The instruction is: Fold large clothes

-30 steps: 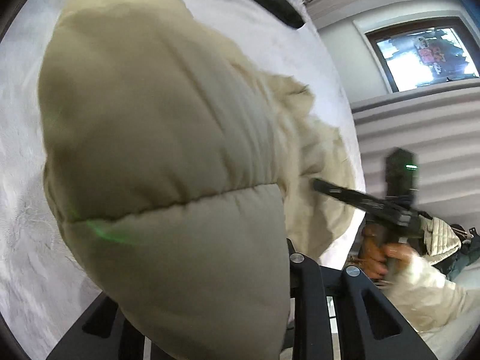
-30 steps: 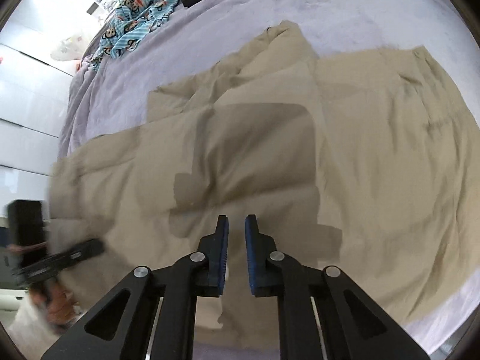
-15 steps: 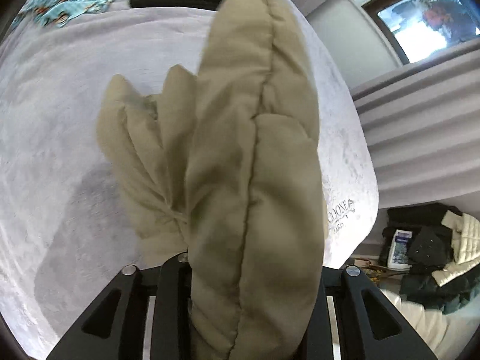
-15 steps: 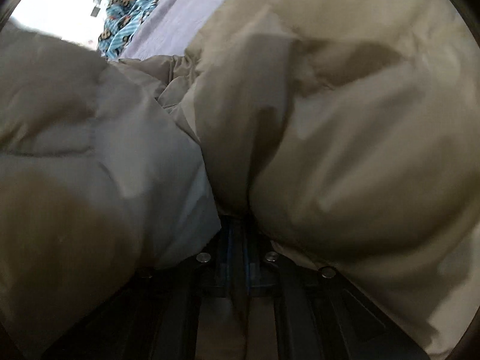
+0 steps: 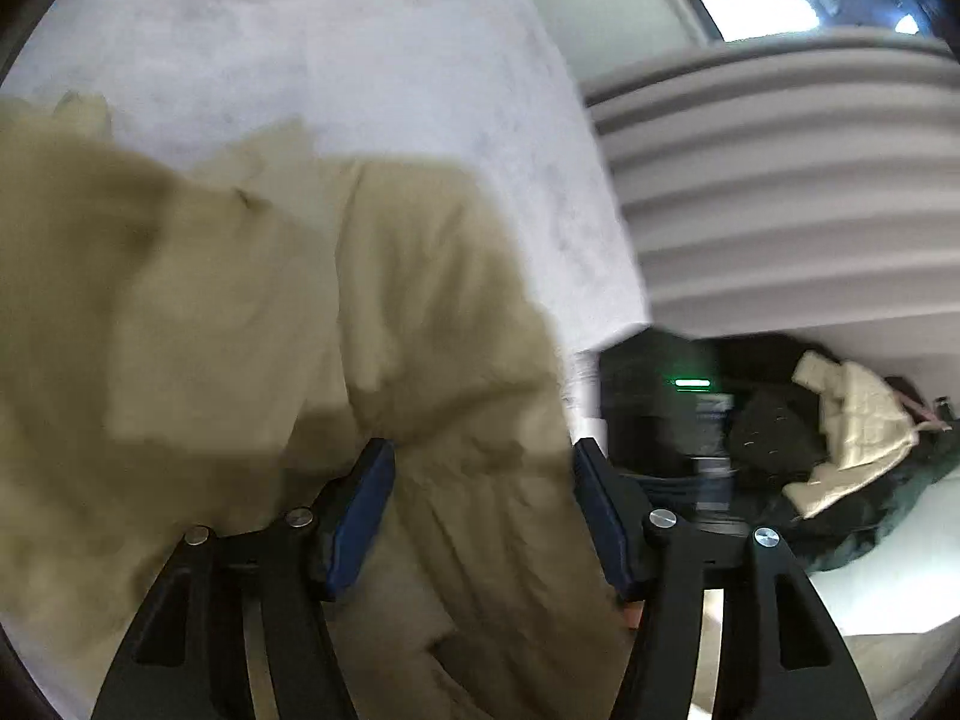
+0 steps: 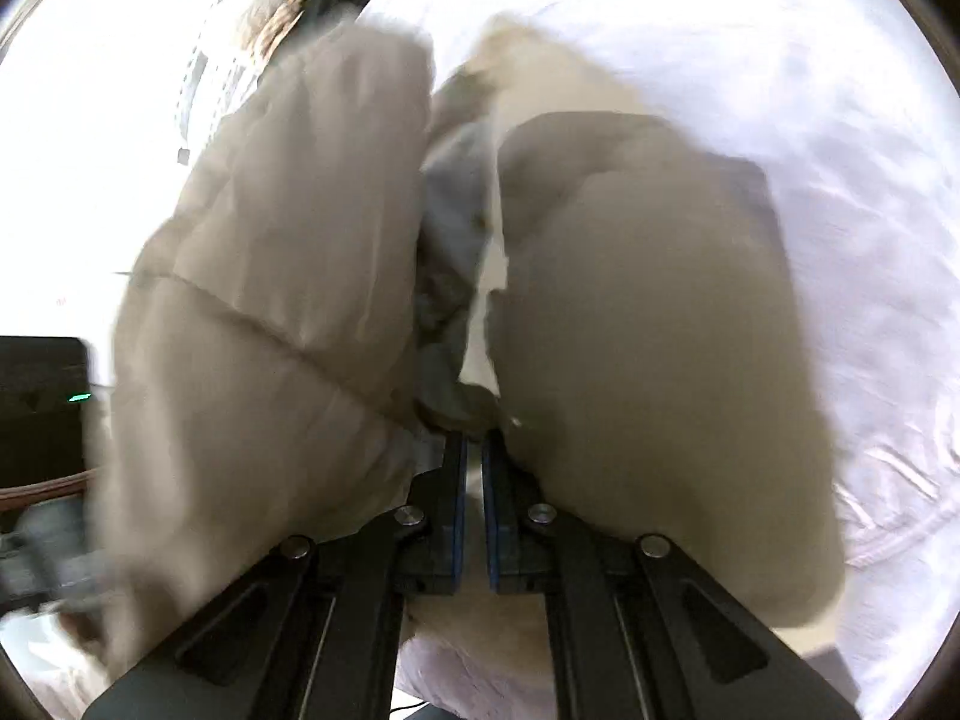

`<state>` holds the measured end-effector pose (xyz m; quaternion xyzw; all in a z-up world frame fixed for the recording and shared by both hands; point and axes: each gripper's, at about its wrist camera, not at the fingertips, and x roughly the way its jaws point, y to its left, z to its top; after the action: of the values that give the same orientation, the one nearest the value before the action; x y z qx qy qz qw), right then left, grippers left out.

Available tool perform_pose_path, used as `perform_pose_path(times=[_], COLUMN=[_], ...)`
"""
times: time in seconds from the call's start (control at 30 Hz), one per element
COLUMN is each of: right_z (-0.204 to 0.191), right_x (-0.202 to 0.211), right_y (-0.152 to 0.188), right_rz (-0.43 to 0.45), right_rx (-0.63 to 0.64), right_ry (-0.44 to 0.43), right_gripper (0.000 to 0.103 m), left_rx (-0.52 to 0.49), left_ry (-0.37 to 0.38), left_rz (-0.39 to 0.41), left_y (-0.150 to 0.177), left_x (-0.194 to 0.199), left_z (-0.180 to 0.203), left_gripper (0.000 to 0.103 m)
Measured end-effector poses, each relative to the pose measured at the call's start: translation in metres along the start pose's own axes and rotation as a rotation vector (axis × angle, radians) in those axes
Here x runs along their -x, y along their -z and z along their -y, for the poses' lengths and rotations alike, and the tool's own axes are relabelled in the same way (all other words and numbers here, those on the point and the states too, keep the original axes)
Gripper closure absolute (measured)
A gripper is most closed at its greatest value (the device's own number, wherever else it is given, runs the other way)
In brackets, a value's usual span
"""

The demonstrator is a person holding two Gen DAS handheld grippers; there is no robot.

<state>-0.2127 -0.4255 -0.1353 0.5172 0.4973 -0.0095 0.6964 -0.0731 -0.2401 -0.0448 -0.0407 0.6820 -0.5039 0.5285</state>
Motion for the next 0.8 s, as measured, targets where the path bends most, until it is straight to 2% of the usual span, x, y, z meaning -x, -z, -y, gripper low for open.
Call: perform_pose_path(times=[0.07, 0.13, 0.17, 0.2, 0.23, 0.27, 0.3, 0.4, 0.47, 0.57, 0.6, 0.63, 0.67, 0.73, 0.8], right_z=[0.010, 0.017, 0.019, 0.021, 0.020, 0.022, 0.023, 0.021, 0.013, -0.009, -0.013, -0.020, -0.026, -0.042, -0.057], right_x=[0.012, 0.025, 0.036, 0.045, 0.051, 0.060, 0.069, 0.077, 0.075, 0.051, 0.041, 0.028, 0.020, 0.016, 0.022], right_y=[0.003, 0.005, 0.006, 0.006, 0.002, 0.002, -0.001, -0.013, -0.021, -0.035, -0.040, -0.038, -0.040, -0.042, -0.040], right_rz=[0.005, 0.015, 0.028, 0.044, 0.059, 0.080, 0.104, 0.114, 0.119, 0.036, 0.004, -0.021, -0.043, -0.028, 0.011], right_rx=[-0.020, -0.027, -0.034, -0.043, -0.055, -0.073, -0.086, -0.109, -0.097, -0.053, -0.036, -0.011, 0.024, 0.139, 0.261], right_ry=[-0.004, -0.006, -0.009, -0.025, -0.048, -0.082, -0.105, -0.213, -0.224, -0.241, -0.203, -0.153, -0.083, 0.055, 0.144], right_gripper=[0.097, 0.096, 0.090, 0.083, 0.058, 0.042, 0.042, 0.042, 0.042, 0.042, 0.046, 0.075, 0.092, 0.094, 0.094], left_rx=[0.013, 0.008, 0.001, -0.010, -0.026, -0.048, -0.067, -0.162, -0.210, -0.262, -0.268, -0.262, -0.245, -0.173, -0.069], left_ry=[-0.038, -0.053, -0.063, -0.080, -0.099, -0.126, -0.148, -0.201, -0.222, -0.247, -0.267, -0.293, -0.325, -0.400, -0.481], left_rz=[0.001, 0.028, 0.043, 0.055, 0.067, 0.096, 0.105, 0.130, 0.142, 0.200, 0.245, 0.284, 0.325, 0.396, 0.436], left_y=[0.001, 0.004, 0.005, 0.007, 0.019, 0.022, 0.019, 0.031, 0.034, 0.038, 0.040, 0.040, 0.040, 0.036, 0.026], left_x=[-0.013, -0.007, -0.005, -0.006, 0.001, 0.007, 0.010, 0.021, 0.027, 0.059, 0.077, 0.093, 0.111, 0.143, 0.162], left_z=[-0.005, -0.009, -0.006, -0.002, -0.012, -0.007, -0.003, 0.014, 0.027, 0.041, 0.041, 0.037, 0.028, -0.003, -0.046], left_gripper=[0.041, 0.041, 0.041, 0.041, 0.040, 0.040, 0.040, 0.040, 0.040, 0.040, 0.040, 0.040, 0.039, 0.039, 0.039])
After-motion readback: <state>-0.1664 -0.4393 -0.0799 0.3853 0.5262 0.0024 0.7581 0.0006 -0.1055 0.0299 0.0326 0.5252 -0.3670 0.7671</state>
